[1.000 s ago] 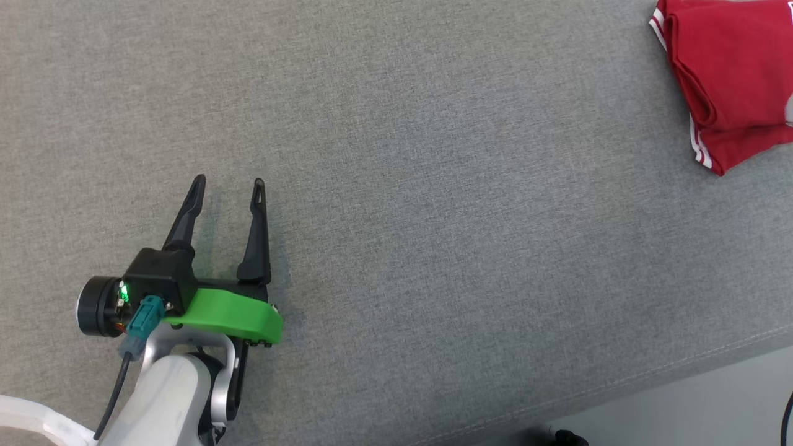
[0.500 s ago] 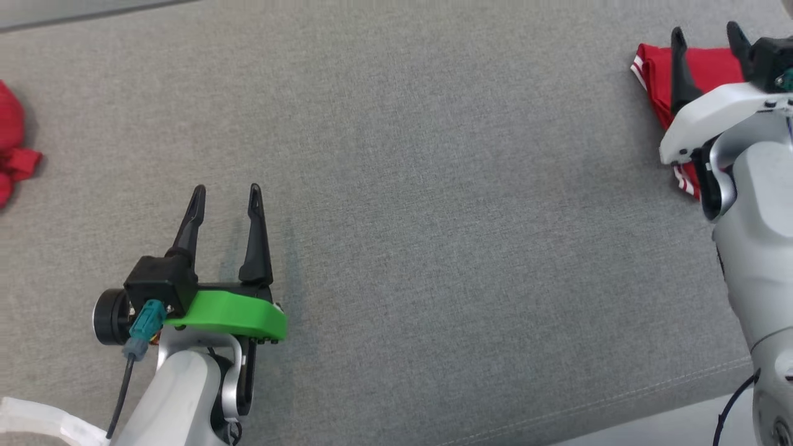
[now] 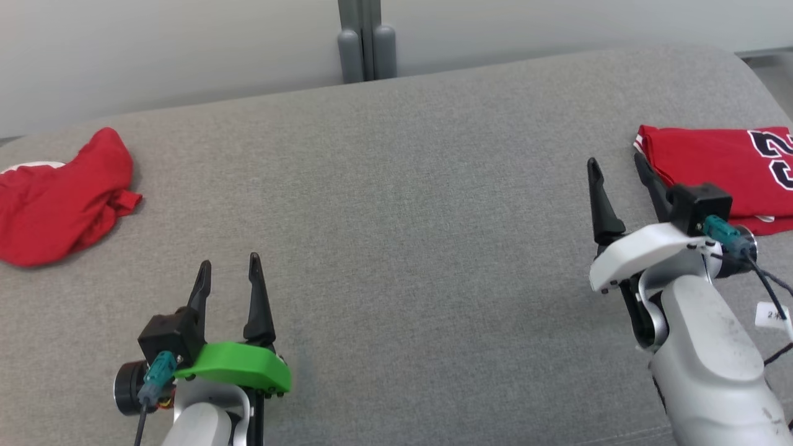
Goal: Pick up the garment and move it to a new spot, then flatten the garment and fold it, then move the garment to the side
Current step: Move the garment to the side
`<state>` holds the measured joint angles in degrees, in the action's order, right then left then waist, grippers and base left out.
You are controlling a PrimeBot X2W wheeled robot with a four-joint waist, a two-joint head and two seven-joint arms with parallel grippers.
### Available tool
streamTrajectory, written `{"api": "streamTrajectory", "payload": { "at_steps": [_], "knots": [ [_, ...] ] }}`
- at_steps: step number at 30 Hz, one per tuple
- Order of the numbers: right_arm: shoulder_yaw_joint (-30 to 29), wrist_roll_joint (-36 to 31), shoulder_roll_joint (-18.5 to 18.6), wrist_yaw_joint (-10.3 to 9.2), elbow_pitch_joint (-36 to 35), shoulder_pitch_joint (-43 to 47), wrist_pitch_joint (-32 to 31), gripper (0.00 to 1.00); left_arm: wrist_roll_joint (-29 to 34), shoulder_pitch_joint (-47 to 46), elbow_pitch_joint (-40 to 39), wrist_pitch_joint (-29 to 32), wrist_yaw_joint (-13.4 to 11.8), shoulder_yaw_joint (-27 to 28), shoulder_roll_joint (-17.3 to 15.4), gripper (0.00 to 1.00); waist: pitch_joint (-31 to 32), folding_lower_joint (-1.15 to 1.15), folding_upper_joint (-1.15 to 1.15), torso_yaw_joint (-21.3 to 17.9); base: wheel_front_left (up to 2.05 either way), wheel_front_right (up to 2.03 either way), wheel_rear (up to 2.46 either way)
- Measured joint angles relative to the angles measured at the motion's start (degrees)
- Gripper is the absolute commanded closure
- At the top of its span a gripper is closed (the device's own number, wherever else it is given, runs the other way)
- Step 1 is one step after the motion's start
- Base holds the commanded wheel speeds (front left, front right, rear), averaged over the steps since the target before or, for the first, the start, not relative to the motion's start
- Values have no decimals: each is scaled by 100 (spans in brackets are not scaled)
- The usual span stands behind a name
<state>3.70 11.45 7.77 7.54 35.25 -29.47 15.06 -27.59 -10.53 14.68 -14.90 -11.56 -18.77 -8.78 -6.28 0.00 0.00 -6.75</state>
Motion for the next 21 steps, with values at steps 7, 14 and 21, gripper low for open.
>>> {"api": "streamTrajectory", "payload": {
  "at_steps": [7, 14, 21],
  "knots": [
    [-360, -134, -296, 0, -1107, 1248, -1, 0, 71, 372, 59, -12, 113, 36, 111, 0, 397, 0, 0, 334, 0, 0, 0],
    [-491, -381, -480, 0, -2090, 2325, -283, 0, 248, 661, 66, -13, 193, 24, 209, 0, 632, 0, 0, 703, 0, 0, 0],
    [-241, 191, -492, 0, -2588, 2830, -450, 0, 337, 745, 62, -13, 198, 24, 255, 0, 728, 0, 0, 860, 0, 0, 0]
  ]
}}
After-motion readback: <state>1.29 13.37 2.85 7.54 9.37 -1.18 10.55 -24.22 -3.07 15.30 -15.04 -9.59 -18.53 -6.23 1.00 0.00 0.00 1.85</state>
